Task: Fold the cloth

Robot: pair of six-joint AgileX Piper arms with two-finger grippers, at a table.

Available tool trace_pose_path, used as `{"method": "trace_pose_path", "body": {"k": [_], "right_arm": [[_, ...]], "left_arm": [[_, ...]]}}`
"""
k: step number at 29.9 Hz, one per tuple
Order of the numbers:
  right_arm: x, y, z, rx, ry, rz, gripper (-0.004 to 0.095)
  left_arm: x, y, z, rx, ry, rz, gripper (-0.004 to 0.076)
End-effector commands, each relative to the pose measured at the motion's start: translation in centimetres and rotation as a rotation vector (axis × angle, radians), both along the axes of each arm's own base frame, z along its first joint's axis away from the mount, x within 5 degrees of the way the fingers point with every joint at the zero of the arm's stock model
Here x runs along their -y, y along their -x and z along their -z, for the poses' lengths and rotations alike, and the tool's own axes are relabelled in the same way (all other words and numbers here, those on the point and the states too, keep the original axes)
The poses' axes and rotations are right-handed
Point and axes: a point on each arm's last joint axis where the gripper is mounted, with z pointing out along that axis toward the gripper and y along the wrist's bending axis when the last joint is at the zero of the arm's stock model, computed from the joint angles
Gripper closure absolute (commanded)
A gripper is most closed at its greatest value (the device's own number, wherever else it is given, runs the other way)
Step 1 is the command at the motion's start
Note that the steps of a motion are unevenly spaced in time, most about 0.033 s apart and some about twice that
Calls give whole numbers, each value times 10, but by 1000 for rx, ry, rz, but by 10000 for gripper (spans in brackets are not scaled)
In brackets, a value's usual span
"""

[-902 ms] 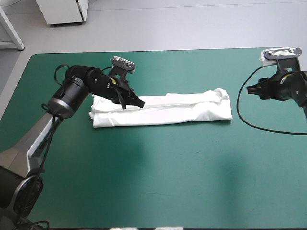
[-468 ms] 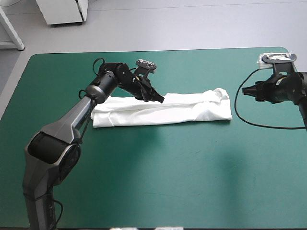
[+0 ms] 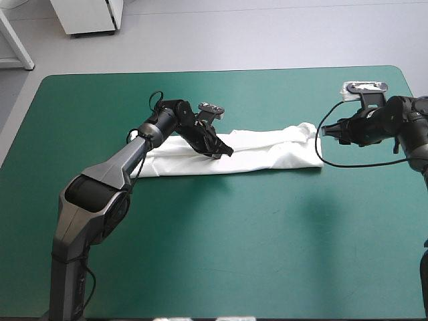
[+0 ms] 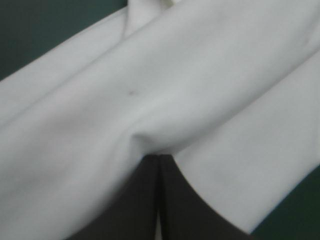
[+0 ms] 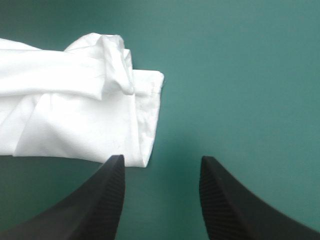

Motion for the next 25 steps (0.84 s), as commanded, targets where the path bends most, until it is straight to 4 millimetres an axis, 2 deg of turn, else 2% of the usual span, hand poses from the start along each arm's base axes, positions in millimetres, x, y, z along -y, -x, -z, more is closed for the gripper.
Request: {"method": "trace_pose_path", "body": {"k": [1, 9, 14, 22, 25], "right_arm": [[-1, -5, -12, 77, -44, -20, 453], [-6, -27, 30, -57, -119, -30, 330], [-5, -44, 56, -122, -132, -24, 314], [-3, -77, 75, -142, -215, -32, 307], [-4, -85, 90, -180, -231, -32, 308]], "left_arm": [[3, 6, -36, 46, 71, -1, 733], [5, 9, -37, 12, 92, 1, 733], [5, 10, -37, 5, 89, 11, 733], [4, 11, -36, -5, 83, 21, 733], [4, 11, -36, 2, 81, 33, 733]]}}
